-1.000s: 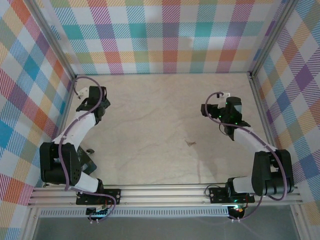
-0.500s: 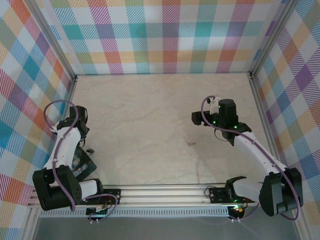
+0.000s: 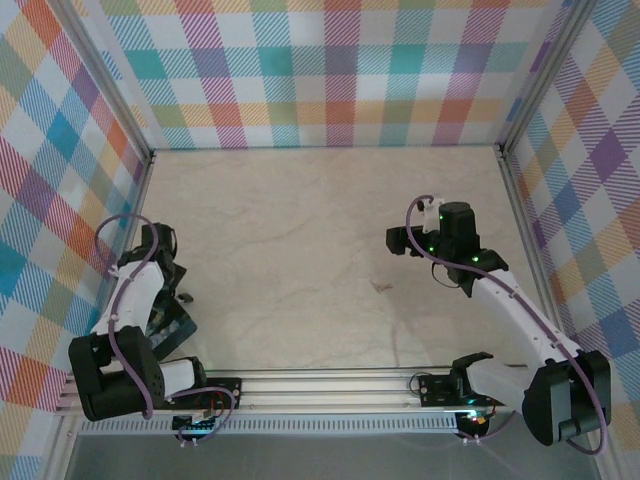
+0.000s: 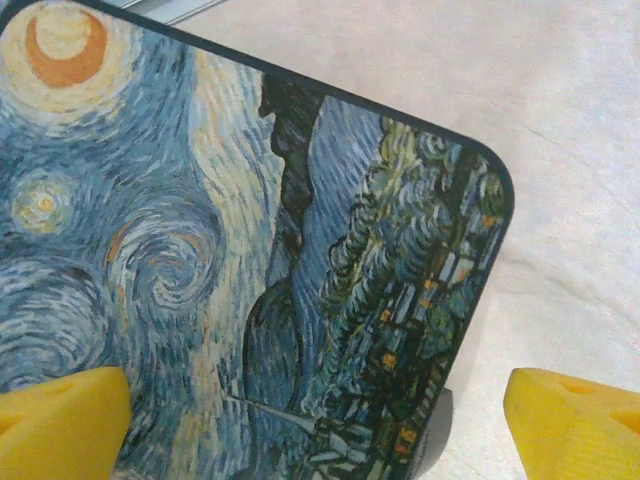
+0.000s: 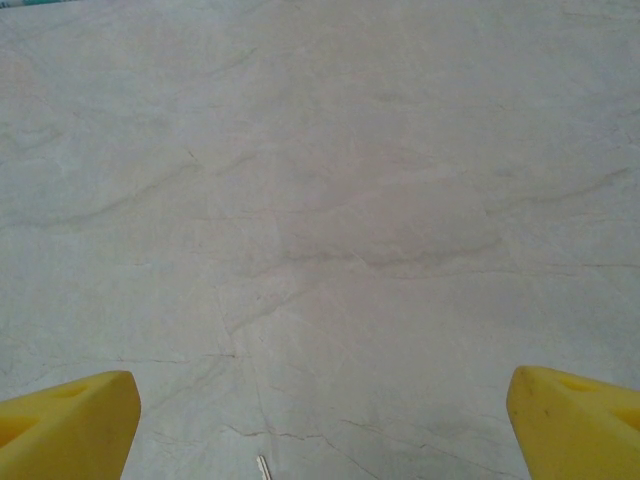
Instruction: Unlock a padlock with a key
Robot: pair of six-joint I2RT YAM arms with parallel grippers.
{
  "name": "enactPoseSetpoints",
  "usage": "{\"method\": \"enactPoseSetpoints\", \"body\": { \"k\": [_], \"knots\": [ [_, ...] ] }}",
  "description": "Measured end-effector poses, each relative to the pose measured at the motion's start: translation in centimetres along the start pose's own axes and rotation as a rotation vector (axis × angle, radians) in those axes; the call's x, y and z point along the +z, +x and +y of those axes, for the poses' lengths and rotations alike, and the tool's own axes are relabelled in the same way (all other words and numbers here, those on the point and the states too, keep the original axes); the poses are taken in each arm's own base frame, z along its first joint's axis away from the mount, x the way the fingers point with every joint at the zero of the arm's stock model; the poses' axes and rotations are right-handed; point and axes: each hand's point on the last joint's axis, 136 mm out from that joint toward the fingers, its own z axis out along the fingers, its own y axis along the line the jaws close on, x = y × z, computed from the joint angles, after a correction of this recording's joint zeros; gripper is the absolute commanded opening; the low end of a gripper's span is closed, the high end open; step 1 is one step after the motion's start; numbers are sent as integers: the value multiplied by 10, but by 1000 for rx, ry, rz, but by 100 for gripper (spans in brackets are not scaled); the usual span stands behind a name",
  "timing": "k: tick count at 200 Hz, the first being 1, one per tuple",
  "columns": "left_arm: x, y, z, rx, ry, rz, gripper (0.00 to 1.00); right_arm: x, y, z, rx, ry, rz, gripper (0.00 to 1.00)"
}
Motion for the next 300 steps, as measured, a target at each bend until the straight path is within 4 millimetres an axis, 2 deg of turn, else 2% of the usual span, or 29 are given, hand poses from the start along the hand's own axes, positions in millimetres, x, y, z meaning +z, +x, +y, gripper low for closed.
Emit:
{"method": "enactPoseSetpoints", "body": {
  "k": [25,51,72,104,125,151,171,193,212,232,251,266,279,300],
  "knots": [
    [-10,13,-45,130,59,-25,94,10,11,-3,36,8,48,93],
    [-27,40,-114,288,156,-45,95,19,23,-5,83,14,99,90],
    [-40,63,-158,377,219,-63,95,21,26,-3,106,12,111,90],
    [-64,102,-213,507,317,-79,94,21,30,5,121,-1,125,90],
    [-86,139,-248,615,408,-69,94,24,33,10,127,-11,140,89],
    [-116,182,-276,732,546,0,93,35,40,20,125,-16,189,89],
    [-130,199,-282,779,607,64,94,39,41,23,130,-9,205,88],
    [-136,198,-277,786,636,117,95,40,40,26,146,-13,206,81],
    [-136,178,-261,756,632,150,95,45,42,34,157,-36,213,76],
    [-136,137,-244,661,637,157,95,61,54,54,158,-84,250,76],
    [-121,100,-231,552,633,163,95,80,73,83,153,-144,308,77],
    [-98,85,-222,485,613,175,94,92,85,107,144,-193,340,76],
    [-81,86,-219,454,607,200,93,105,89,132,137,-237,356,75],
    [-65,105,-225,437,642,261,91,129,82,166,136,-296,356,71]
  ]
}}
